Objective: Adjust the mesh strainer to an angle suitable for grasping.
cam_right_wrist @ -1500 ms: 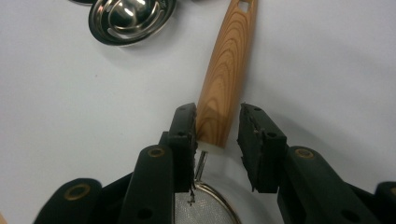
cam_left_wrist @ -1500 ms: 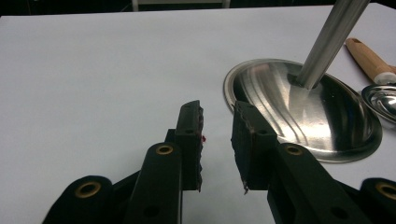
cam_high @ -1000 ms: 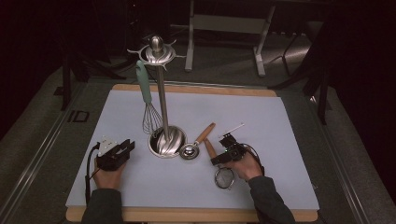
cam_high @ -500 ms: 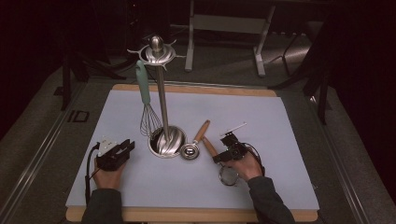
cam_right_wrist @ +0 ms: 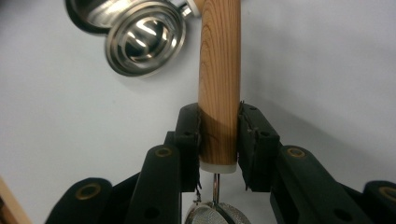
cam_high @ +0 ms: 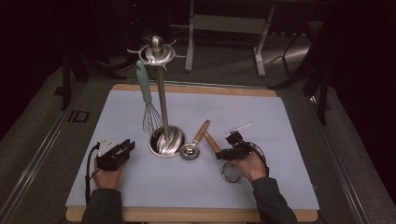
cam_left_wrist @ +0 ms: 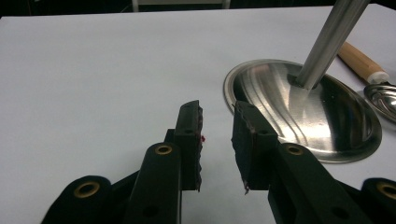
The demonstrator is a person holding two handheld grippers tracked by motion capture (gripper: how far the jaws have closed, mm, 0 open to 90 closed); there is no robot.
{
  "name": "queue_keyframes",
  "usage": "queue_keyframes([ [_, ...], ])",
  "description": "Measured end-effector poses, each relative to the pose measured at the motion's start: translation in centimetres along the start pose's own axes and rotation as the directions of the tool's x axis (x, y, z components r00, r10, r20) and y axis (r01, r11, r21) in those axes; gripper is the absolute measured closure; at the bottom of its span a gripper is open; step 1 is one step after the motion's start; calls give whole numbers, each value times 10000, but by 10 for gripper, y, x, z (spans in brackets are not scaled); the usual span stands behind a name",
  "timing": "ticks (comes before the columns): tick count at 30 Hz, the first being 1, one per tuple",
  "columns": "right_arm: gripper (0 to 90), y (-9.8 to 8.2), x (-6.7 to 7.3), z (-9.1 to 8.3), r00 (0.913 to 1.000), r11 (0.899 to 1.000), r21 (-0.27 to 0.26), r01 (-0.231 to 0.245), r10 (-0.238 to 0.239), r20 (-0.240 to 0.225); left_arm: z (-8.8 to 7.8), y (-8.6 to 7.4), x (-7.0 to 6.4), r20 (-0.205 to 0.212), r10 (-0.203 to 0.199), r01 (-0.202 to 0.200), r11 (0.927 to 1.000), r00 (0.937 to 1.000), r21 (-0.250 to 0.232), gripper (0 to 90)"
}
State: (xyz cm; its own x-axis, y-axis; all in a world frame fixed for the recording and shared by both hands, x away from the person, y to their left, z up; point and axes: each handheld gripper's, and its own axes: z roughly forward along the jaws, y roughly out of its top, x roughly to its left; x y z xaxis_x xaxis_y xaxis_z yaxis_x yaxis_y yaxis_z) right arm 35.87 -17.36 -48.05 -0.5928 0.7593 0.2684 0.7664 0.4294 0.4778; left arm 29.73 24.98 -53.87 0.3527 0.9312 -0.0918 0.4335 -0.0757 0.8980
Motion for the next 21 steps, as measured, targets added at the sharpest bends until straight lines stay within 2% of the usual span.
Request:
queue_keyframes([
  [6,710,3,3,-9,9995,9988,-378,318,-320,-57,0,0,0,-8,-1,1,10000,10000,-7,723],
  [8,710,4,5,-12,9983,9971,-478,587,-589,-34,0,0,0,-12,-2,2,10000,10000,-6,723],
  [17,711,8,12,-13,9930,9915,-569,1173,-1180,-79,0,0,0,-4,26,-26,10000,10000,11,723],
  [21,710,10,13,-14,9917,9904,-569,1263,-1274,-148,0,0,0,3,9,-9,10000,10000,-8,723],
])
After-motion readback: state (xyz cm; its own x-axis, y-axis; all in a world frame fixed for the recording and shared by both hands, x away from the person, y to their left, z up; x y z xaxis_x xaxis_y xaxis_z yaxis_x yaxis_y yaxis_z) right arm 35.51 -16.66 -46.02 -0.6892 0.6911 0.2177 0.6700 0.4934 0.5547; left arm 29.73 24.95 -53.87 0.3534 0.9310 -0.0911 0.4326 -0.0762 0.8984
